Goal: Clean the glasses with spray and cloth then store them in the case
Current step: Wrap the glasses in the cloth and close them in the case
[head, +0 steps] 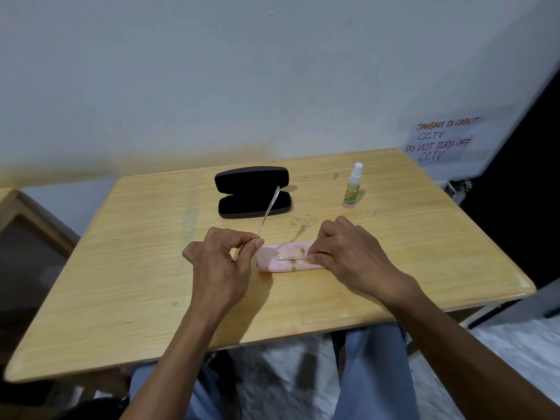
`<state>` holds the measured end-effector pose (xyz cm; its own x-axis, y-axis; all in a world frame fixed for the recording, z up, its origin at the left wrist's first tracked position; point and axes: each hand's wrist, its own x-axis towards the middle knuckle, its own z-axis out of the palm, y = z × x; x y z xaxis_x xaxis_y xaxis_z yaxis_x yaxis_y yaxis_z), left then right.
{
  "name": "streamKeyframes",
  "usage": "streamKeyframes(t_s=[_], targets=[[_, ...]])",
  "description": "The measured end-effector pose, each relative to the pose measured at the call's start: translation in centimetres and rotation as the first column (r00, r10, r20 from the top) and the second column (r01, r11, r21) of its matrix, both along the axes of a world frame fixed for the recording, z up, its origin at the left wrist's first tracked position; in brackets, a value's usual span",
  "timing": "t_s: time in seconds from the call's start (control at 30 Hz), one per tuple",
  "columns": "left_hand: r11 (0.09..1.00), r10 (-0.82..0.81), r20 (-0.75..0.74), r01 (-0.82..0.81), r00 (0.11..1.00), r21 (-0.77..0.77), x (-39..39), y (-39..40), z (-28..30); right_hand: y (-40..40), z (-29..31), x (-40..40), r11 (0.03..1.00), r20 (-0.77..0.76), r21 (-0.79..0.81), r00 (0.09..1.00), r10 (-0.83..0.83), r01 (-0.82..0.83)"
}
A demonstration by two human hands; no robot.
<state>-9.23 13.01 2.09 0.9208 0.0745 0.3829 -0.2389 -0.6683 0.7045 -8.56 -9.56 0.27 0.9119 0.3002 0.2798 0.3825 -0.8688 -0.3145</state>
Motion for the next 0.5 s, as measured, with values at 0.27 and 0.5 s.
streamKeyframes(t_s=[0.27,0.5], targets=[[0.917,-0.124,-0.004,0.116,0.992,0.381,1.0,-1.3,-0.4,-0.7,-0.8,-0.9,0.943,-0.078,0.303,0.989,-0.122,0.14],[0.731,-0.207,-0.097,0.22,0.974,0.647,1.4,-3.0,-0.6,-3.7,0.1,-2.5,0.835,-0.146,0.449,0.948,-0.283,0.318]])
